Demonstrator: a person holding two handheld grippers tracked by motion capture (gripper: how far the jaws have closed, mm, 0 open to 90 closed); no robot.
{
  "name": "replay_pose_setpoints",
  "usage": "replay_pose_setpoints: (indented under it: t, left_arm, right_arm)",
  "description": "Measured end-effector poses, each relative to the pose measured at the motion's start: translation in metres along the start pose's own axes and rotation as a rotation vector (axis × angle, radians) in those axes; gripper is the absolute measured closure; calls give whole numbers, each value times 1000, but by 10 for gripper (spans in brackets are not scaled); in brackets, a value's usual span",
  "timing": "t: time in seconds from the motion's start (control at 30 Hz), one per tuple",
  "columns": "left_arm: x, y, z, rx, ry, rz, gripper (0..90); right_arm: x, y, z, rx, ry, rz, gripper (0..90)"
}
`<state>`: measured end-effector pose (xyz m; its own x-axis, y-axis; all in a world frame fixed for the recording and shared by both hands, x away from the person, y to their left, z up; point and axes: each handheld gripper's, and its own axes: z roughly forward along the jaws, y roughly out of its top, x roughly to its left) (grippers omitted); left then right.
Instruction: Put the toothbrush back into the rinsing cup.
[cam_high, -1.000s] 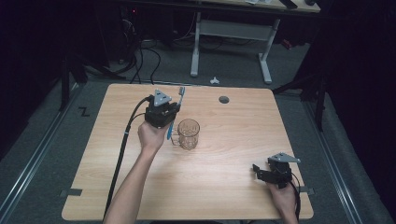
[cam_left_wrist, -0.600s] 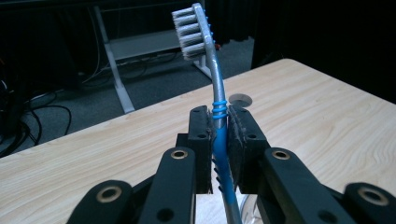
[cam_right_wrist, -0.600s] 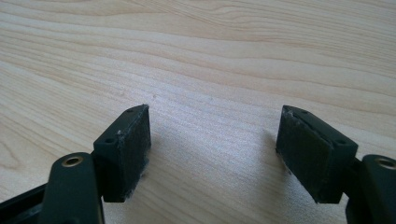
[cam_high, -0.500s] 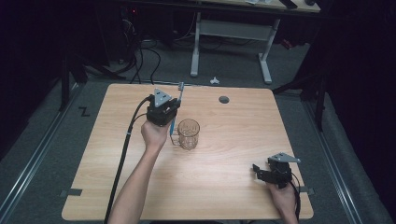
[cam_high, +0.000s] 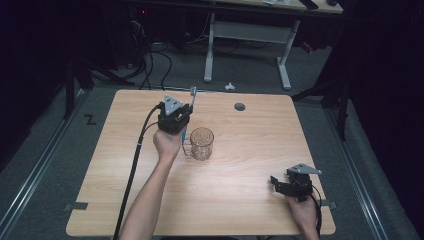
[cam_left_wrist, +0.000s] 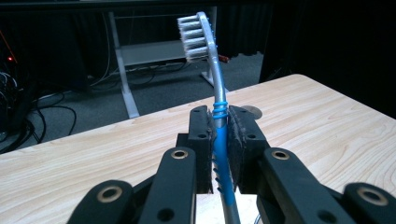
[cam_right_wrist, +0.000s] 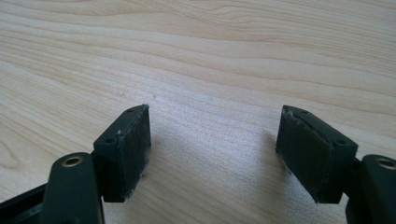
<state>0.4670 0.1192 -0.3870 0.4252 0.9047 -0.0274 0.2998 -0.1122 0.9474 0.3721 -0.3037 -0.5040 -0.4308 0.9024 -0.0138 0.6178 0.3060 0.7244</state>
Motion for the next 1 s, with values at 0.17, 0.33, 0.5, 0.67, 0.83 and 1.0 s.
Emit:
replay_pose_setpoints:
  t: [0.17, 0.33, 0.5, 0.67, 0.83, 1.0]
  left_arm:
    - [1, 1, -2, 8, -12, -10, 805]
    - [-2, 2, -1, 15, -28, -16, 804]
    - [-3, 4, -1, 18, -40, -15, 804]
    - [-5, 6, 0, 31, -53, -13, 804]
    - [-5, 9, 0, 35, -67, -24, 803]
    - [-4, 11, 1, 43, -76, -29, 803]
  right_arm:
    - [0, 0, 0, 0, 0, 0, 265]
    - [0, 0, 0, 0, 0, 1, 265]
    - [0, 0, 0, 0, 0, 1, 265]
    - [0, 0, 0, 0, 0, 0, 265]
    - [0, 0, 0, 0, 0, 0, 265]
    - [0, 0, 0, 0, 1, 1, 265]
